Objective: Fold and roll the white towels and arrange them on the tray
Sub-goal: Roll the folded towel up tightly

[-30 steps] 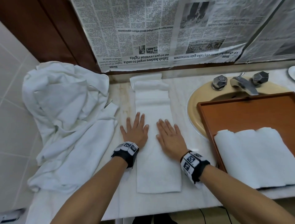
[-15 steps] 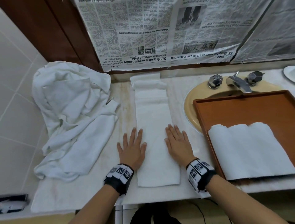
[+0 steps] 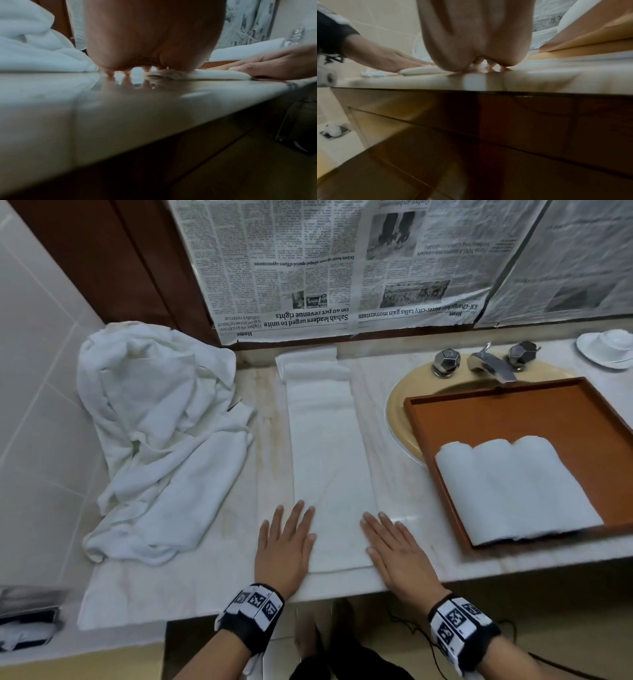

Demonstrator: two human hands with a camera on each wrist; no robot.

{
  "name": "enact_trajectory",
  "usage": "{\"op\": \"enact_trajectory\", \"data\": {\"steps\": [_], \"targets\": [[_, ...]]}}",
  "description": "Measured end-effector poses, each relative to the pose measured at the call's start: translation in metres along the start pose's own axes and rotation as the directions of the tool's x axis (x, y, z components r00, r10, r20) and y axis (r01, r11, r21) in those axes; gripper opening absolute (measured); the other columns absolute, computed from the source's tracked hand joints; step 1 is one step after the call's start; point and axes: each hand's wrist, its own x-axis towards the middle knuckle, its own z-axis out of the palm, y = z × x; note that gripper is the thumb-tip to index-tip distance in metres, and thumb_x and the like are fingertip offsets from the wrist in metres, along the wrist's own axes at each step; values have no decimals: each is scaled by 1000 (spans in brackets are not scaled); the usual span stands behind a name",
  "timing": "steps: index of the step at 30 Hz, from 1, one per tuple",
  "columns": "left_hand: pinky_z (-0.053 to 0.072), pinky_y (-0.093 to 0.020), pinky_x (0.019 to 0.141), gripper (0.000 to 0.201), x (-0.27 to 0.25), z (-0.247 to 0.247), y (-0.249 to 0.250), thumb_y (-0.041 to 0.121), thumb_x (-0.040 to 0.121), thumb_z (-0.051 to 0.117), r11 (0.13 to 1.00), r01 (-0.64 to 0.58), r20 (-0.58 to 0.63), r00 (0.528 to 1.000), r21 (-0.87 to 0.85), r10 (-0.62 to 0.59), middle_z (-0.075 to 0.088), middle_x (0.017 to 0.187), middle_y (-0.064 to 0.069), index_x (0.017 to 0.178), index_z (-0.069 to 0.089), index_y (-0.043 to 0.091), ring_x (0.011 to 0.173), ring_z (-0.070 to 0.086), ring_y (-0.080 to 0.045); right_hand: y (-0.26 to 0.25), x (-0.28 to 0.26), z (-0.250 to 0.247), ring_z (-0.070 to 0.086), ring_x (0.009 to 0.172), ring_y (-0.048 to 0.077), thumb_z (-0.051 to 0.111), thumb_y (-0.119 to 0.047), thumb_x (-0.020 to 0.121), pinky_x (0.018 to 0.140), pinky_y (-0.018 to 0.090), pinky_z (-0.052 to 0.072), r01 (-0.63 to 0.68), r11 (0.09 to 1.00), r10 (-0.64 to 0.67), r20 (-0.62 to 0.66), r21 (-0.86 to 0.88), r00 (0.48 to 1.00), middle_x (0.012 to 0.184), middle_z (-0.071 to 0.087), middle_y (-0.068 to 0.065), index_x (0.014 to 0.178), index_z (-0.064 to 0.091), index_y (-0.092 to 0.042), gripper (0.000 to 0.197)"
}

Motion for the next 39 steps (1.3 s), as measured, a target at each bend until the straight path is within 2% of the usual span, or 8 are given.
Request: {"op": "enact_trajectory", "data": {"steps": [6, 14, 17, 19, 21, 32, 35, 39], "targets": [[-2, -46, 122, 61, -5, 1, 4, 54, 97, -1, 997, 48, -38, 998, -54, -50, -16, 160, 22, 157, 1, 40, 153, -10, -20, -22, 8, -11, -3, 152, 8, 2, -44, 100, 122, 28, -6, -249, 951, 263, -56, 184, 963, 163, -1, -12, 158, 11, -21, 63], [1, -51, 121, 54, -18, 7, 11, 49, 102, 10, 998, -65, -29, 997, -2, 65, 3, 165, 15, 156, 12, 45, 154, 1, -20, -48, 5, 10, -14, 151, 9, -7, -47, 98, 123, 40, -7, -165, 985, 166, -10, 50, 986, 162, -13, -11, 158, -3, -24, 64], [25, -54, 116, 56, -24, 5, -1, 47, 97, 24, 992, -73, -109, 992, -98, 63, 30, 161, 4, 149, 39, 33, 147, 28, -25, -34, -10, 5, 8, 153, 15, 5, -43, 100, 124, 37, 7, -162, 980, 174, -102, 117, 979, 165, 12, -4, 157, 21, -19, 64], [43, -52, 104, 48, -28, 4, -7, 40, 94, 40, 972, -170, -220, 966, -161, 133, 49, 147, 1, 137, 54, 26, 131, 48, -25, -28, -21, 3, 38, 141, 19, 27, -41, 101, 117, 36, 29, -77, 985, 111, -231, 152, 967, 152, 45, 2, 142, 51, -17, 52], [48, -44, 95, 40, -32, 4, -8, 39, 91, 51, 942, -270, -272, 939, -200, 212, 57, 131, 4, 128, 60, 26, 115, 56, -20, -24, -32, 2, 50, 126, 18, 43, -41, 98, 106, 36, 42, 46, 989, -7, -267, 141, 964, 135, 57, 1, 125, 61, -20, 39], [45, -34, 69, 34, -35, 8, 11, 27, 67, 75, 958, -286, -204, 936, 32, 287, 61, 94, 11, 99, 63, 31, 82, 59, -17, -23, -17, 0, 58, 84, 23, 49, -19, 89, 68, 34, 53, 177, 984, -175, -287, -20, 942, 97, 63, 5, 96, 67, -9, 22], [43, -35, 61, 34, -34, 3, 21, 19, 58, 77, 969, -205, -172, 958, 141, 228, 60, 82, 7, 89, 64, 25, 71, 59, -21, -23, -9, -11, 54, 86, 20, 45, -23, 92, 69, 33, 52, 123, 987, -99, -216, 100, 971, 94, 62, 2, 99, 65, -11, 24], [40, -33, 68, 22, -30, -7, 21, 32, 81, 54, 990, -123, -150, 982, -73, 112, 63, 85, 7, 98, 65, 24, 76, 62, -21, -15, 0, -36, 53, 83, 13, 52, -22, 99, 71, 24, 41, -25, 924, 35, -18, 382, 999, 94, 66, 0, 112, 63, -16, 18]]}}
